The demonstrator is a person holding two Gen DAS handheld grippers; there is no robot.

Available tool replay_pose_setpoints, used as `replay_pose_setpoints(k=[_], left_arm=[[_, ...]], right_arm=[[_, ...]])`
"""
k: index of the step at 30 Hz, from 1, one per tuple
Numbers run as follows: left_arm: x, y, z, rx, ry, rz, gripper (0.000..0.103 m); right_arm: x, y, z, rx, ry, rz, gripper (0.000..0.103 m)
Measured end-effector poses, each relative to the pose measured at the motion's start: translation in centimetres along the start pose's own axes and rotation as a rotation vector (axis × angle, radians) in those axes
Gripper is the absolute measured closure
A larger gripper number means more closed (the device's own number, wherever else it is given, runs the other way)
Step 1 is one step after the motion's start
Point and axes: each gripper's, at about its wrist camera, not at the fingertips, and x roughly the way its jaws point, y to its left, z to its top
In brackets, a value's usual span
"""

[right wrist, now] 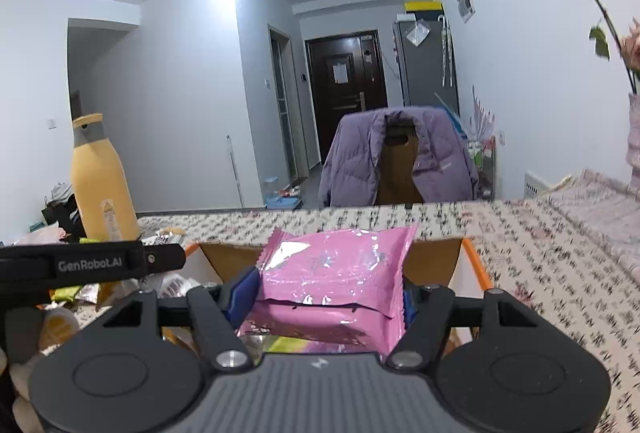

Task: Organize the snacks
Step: 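Carry both packets over the box and open both grippers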

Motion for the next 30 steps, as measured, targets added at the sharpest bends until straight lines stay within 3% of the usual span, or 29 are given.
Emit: replay_pose_setpoints(k=[7, 9, 11, 13, 14, 22, 30], left_arm=[[0.4, 0.5, -0.7, 0.022, 0.005, -0.007, 0.046], [0.3, 0.5, -0.9, 0.020, 0.004, -0.006, 0.037], [0.3, 0.8, -0.9, 0.003, 0.002, -0.004, 0.020], [0.2, 1.1, -0.8, -0.010, -0.014, 0.003, 0.008], [0.1, 1.2, -0.8, -0.015, -0.024, 0.008, 0.000], [-0.2, 1.1, -0.7, -0.008, -0.058, 0.028, 0.000], [-2.8, 0.3, 0.9, -0.012, -0.134, 0.031, 0.000]], right_arm=[[1.2, 0.0, -0.9, -0.025, 0.047, -0.006, 0.034], [1.1, 0.0, -1.0, -0.021, 0.047, -0.008, 0.035], [0.9, -0.1, -1.1, -0.013, 0.038, -0.006, 0.024], [0.7, -0.4, -1.1, 0.000, 0.029, -0.010, 0.000], [0.7, -0.5, -1.2, 0.004, 0.024, -0.015, 0.000], [0.4, -0.6, -1.2, 0.001, 0.007, -0.037, 0.000], [-2.0, 0.2, 0.9, -0.014, -0.038, -0.035, 0.000]])
